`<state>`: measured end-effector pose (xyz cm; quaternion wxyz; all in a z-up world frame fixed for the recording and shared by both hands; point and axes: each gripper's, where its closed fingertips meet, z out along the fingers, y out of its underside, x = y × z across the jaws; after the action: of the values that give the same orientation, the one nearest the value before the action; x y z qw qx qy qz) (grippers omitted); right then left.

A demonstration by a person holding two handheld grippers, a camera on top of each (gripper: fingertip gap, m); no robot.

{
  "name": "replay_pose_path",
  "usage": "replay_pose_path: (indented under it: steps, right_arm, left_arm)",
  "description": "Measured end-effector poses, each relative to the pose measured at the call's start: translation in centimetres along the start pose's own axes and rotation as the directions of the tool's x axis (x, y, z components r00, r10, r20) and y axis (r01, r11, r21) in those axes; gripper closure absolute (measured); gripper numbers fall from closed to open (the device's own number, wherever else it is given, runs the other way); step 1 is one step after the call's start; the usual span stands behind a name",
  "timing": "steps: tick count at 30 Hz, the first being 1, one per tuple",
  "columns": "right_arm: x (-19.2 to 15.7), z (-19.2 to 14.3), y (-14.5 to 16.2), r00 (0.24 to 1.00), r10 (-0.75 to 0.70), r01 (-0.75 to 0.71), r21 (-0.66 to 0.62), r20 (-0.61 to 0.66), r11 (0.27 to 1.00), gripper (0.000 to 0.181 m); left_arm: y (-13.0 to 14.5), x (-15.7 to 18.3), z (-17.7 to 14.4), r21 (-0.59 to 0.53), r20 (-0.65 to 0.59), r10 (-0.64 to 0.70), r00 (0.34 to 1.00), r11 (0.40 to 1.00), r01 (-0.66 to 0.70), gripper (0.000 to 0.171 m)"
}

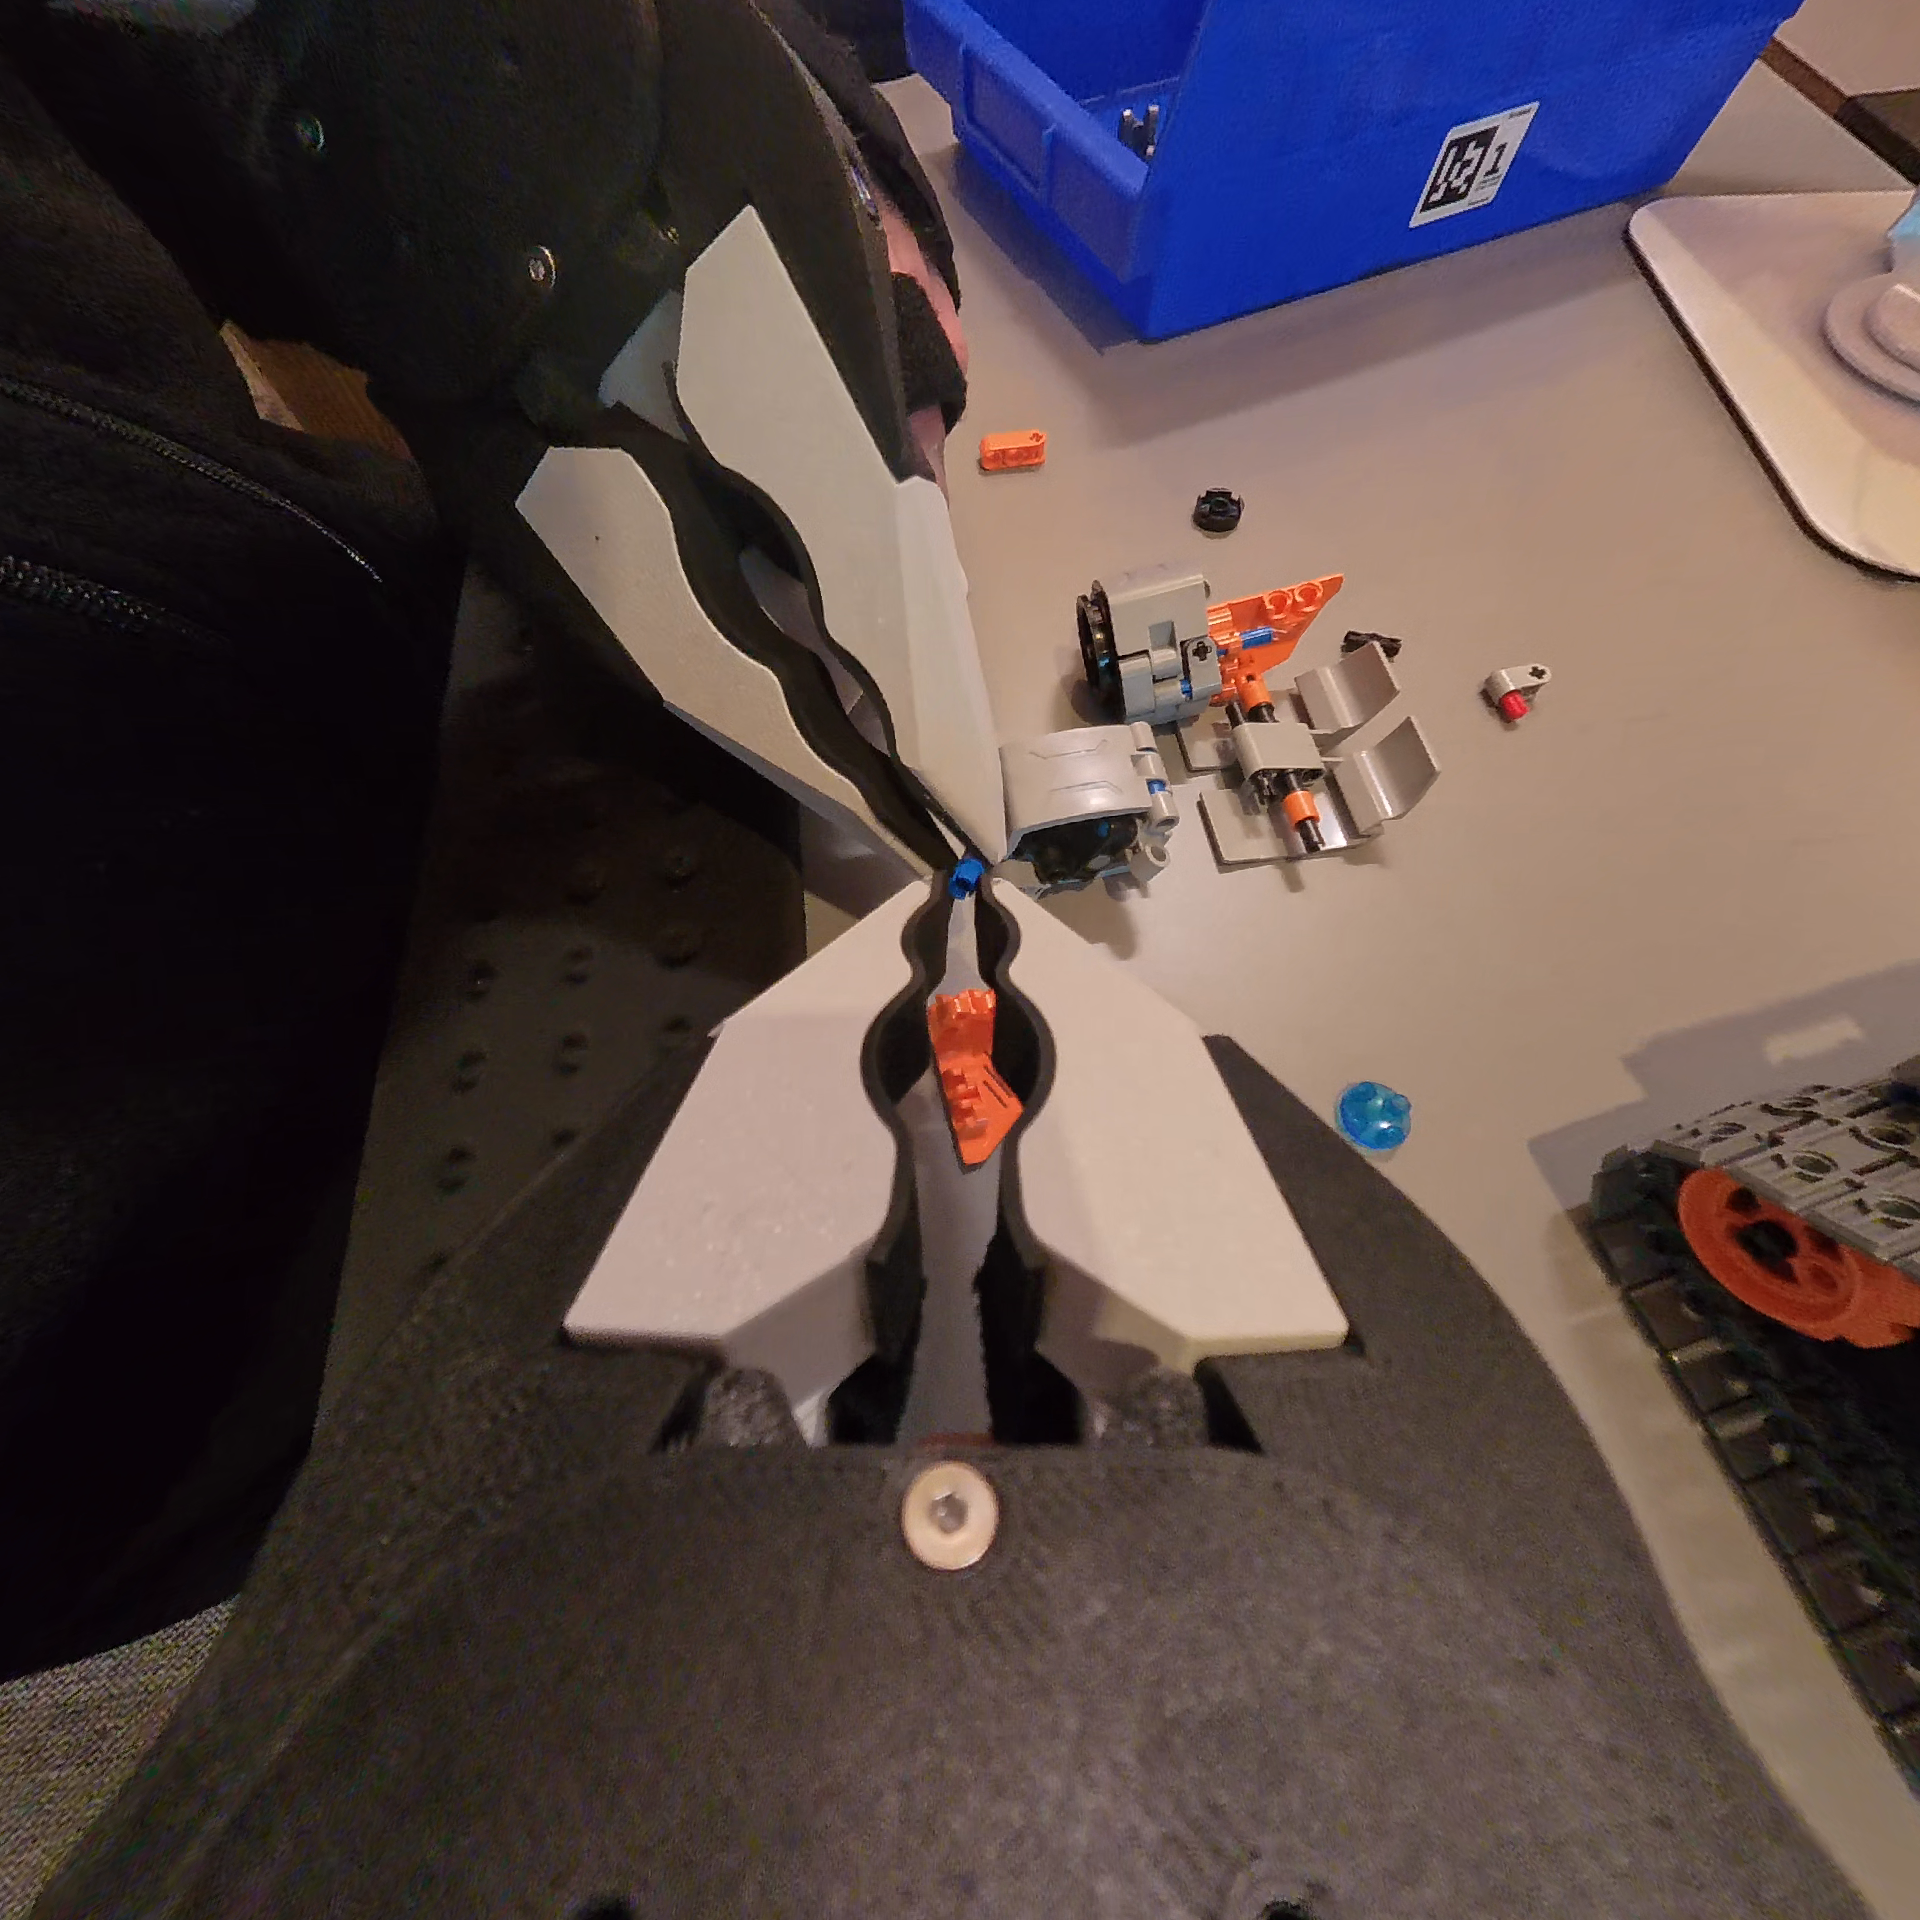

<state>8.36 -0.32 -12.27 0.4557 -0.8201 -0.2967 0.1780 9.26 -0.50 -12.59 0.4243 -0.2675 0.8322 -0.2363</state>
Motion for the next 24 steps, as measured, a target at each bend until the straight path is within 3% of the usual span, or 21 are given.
replay_pose_path:
  steps: [9, 14, 17, 24]
  right_arm:
    - [0.2, -0.4, -0.7, 1.0, -0.011, 0.012, 0.045, -0.021, 0.999, 0.179]
    - [1.2, -1.1, -1.4, 0.98, -0.123, 0.133, 0.054, -0.154, 0.99, 0.161]
    - [0.9, -1.1, -2.1, 0.946, -0.238, 0.254, 0.047, -0.219, 0.966, 0.157]
    - [1.3, -0.8, -3.1, 0.854, -0.376, 0.396, -0.018, -0.359, 0.918, 0.144]
  left_arm:
    - [-0.4, -0.4, -0.3, 0.034, 0.003, -0.04, 0.999, 0.999, 0.04, 0.17]
    - [-0.8, -0.8, -0.7, 0.095, -0.083, -0.21, 0.974, 0.971, 0.217, 0.169]
    - [-1.3, -1.4, -1.2, 0.146, -0.162, -0.344, 0.925, 0.919, 0.367, 0.169]
    - [-2.6, -2.8, -2.2, 0.214, -0.379, -0.568, 0.73, 0.714, 0.667, 0.169]
